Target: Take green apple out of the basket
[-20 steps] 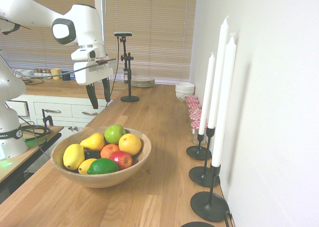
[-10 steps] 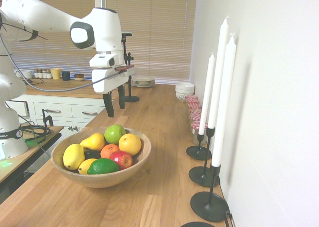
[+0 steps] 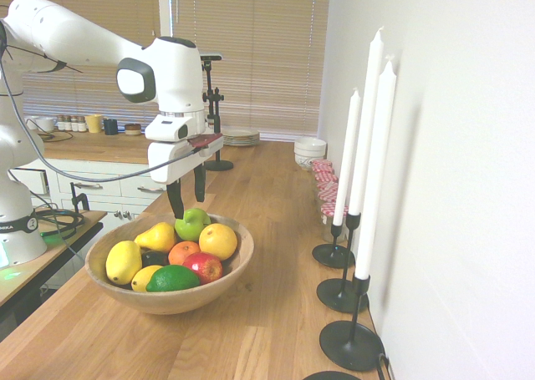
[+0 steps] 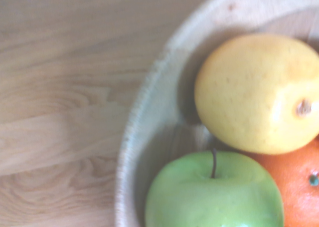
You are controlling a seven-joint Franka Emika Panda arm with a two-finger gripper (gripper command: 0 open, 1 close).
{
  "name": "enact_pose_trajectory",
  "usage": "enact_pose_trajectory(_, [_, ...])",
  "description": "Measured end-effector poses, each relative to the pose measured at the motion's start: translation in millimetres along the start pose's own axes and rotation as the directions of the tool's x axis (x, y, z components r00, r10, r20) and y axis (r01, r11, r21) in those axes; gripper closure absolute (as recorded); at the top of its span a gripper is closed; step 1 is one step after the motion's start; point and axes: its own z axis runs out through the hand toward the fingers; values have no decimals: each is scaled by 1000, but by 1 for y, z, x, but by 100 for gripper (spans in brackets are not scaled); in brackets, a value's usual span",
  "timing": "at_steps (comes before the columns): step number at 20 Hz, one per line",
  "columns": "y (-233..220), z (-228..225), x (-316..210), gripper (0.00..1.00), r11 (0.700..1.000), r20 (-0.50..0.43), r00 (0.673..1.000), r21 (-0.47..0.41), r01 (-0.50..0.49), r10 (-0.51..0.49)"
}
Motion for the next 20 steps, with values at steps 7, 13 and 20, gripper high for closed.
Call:
enact_pose_trajectory(7, [4,21,-2,0,1000,12,1000,-8,29,-29])
enact_pose_trajectory(13, [1,19,9,0,998,3,998,6,57,-57])
enact_pose_trajectory(20, [-4,41,25,100,998,27,997,9,66,-66])
